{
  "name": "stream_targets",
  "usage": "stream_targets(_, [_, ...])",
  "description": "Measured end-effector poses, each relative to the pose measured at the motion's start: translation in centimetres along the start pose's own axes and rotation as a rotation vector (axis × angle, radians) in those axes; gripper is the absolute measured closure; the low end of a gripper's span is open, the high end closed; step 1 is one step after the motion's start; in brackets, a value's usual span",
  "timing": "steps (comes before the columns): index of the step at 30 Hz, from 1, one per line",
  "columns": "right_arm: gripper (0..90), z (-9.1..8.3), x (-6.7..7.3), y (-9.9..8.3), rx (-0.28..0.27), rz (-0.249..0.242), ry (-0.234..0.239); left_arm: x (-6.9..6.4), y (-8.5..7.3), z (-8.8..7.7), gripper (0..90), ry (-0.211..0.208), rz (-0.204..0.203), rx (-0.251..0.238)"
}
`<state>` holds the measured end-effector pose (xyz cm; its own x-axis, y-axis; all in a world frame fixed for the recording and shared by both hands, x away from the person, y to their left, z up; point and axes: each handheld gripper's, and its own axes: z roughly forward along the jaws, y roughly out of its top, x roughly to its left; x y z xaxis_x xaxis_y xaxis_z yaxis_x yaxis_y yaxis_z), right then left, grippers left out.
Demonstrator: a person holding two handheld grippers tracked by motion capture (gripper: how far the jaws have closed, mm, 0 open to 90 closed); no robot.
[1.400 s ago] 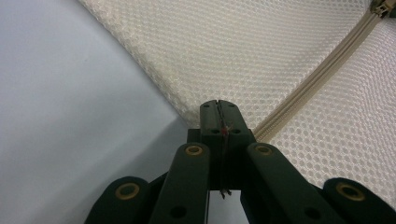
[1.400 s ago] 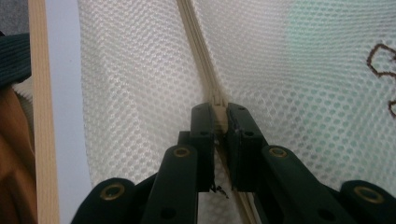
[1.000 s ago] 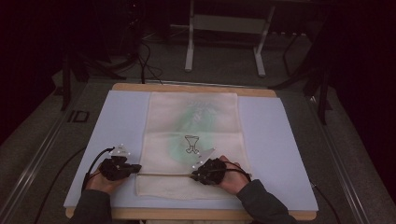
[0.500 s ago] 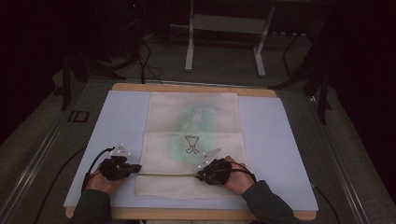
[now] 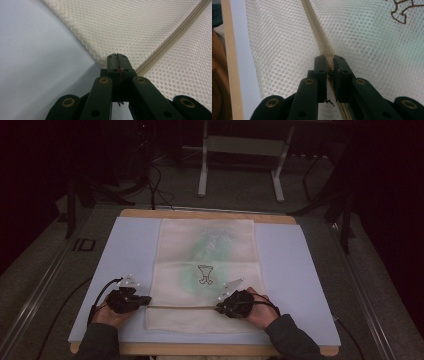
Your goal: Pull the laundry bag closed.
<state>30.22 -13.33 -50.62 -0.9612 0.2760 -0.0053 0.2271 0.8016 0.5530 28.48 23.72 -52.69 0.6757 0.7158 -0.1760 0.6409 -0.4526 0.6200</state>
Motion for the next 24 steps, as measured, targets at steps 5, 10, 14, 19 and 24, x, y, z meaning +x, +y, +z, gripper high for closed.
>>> stream_targets(5, [82.3, -0.21, -0.08, -0.26, 0.002, 0.001, -0.002, 0.04, 0.0, -0.01, 89.8, -0.002, 0.002, 0.0])
stream_targets(10, [82.3, -0.32, -0.07, -0.44, 0.005, 0.003, -0.003, 0.02, 0.0, 0.0, 89.8, -0.001, 0.0, 0.0])
stream_targets(14, [82.3, -0.54, -0.15, -0.65, 0.007, 0.007, -0.007, 0.02, 0.0, 0.0, 89.8, -0.001, 0.0, -0.001])
stream_targets(19, [82.3, -0.82, -0.29, -0.85, 0.01, 0.008, -0.01, 0.05, 0.01, 0.0, 89.8, -0.004, -0.001, 0.001])
stream_targets(24, [82.4, -0.97, -0.36, -1.01, 0.013, 0.002, -0.011, 0.05, 0.01, 0.0, 89.8, -0.004, -0.001, 0.001])
